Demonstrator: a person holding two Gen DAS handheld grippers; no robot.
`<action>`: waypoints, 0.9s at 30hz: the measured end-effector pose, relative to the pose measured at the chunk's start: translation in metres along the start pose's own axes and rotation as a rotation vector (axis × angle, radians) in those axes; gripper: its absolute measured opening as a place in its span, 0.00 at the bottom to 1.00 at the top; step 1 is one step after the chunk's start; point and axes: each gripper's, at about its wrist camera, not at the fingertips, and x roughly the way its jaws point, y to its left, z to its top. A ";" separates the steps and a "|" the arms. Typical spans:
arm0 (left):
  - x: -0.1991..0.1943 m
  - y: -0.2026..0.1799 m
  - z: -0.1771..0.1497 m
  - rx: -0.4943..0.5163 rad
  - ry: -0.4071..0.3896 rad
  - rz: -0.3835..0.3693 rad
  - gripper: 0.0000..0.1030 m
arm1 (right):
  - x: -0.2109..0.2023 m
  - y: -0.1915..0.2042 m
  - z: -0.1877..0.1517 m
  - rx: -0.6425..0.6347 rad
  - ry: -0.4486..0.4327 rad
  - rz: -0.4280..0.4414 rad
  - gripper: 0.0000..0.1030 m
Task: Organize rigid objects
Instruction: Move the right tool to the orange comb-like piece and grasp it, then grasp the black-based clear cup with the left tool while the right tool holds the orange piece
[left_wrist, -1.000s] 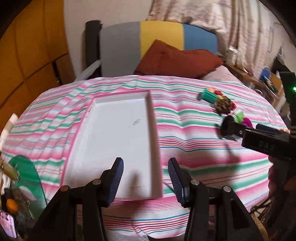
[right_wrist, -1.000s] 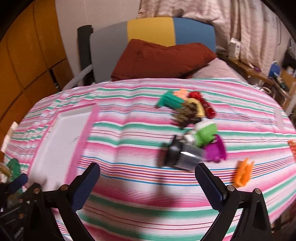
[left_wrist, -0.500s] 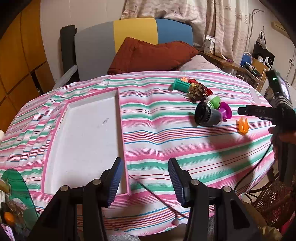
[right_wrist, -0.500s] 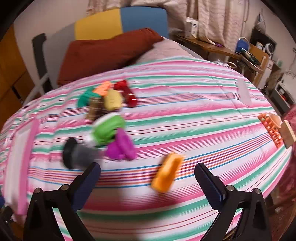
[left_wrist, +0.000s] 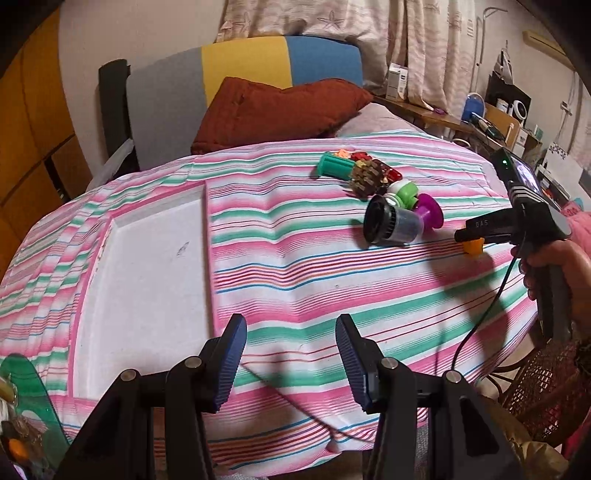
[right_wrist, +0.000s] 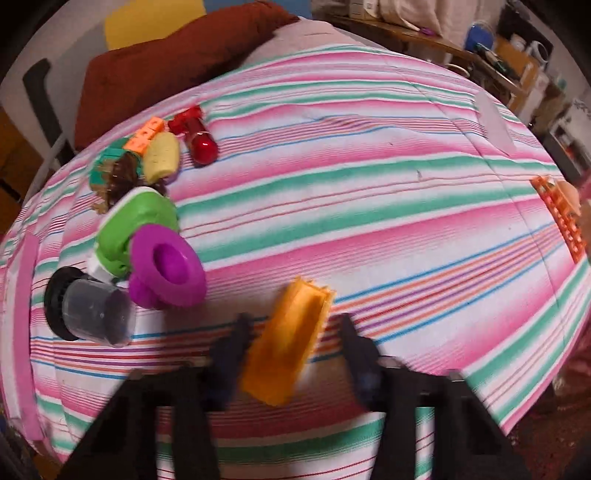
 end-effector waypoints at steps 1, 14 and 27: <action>0.001 -0.003 0.003 0.006 -0.001 -0.004 0.49 | 0.000 0.001 -0.001 -0.007 0.000 -0.004 0.36; 0.045 -0.061 0.081 0.090 -0.049 -0.079 0.49 | -0.002 0.004 -0.003 -0.023 0.008 0.043 0.26; 0.112 -0.042 0.115 -0.051 0.057 -0.081 0.49 | -0.001 0.001 -0.001 -0.004 0.015 0.053 0.26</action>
